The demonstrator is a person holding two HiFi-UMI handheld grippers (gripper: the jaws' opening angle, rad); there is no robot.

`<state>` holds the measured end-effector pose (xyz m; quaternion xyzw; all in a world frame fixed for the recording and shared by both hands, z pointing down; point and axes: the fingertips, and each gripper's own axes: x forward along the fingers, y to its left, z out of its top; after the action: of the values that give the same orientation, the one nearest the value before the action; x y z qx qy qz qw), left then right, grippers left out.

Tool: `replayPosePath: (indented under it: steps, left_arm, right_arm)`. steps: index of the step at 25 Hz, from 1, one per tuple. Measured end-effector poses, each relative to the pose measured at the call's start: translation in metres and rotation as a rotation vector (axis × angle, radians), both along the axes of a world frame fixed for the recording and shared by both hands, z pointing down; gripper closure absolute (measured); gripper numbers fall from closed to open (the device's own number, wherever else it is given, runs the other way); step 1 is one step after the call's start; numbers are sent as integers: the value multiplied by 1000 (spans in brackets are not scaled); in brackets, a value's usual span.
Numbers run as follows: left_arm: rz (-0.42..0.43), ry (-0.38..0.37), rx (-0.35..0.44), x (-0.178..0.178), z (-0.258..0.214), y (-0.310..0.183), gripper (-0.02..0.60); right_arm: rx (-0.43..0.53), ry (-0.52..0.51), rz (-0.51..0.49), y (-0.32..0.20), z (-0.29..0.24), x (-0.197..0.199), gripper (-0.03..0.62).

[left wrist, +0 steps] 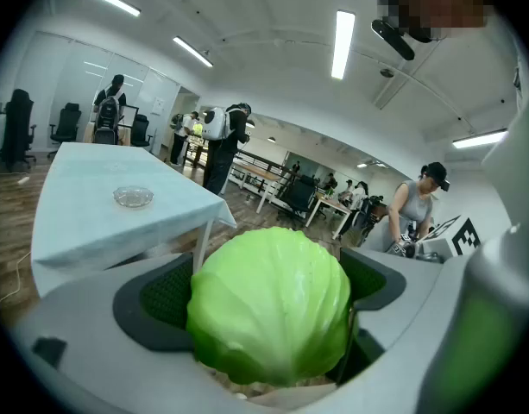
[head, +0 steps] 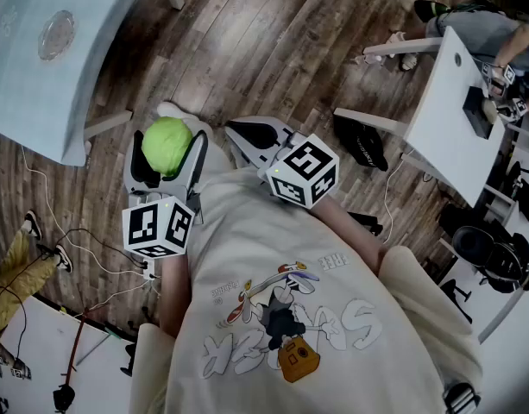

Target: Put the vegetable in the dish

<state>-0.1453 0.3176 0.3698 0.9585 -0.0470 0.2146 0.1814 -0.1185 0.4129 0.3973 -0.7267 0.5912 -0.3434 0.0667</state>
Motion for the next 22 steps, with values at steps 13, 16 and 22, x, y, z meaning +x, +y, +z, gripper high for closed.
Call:
replayPosePath:
  steps: [13, 16, 22]
  left_arm:
    - [67, -84, 70, -148, 1, 77, 46]
    - [66, -79, 101, -194, 5, 64, 46]
    - [17, -89, 84, -240, 19, 39, 45]
  right_arm:
    - [32, 26, -55, 31, -20, -127, 572]
    - [41, -13, -66, 15, -13, -174, 572]
    - [15, 43, -71, 3, -11, -195, 572]
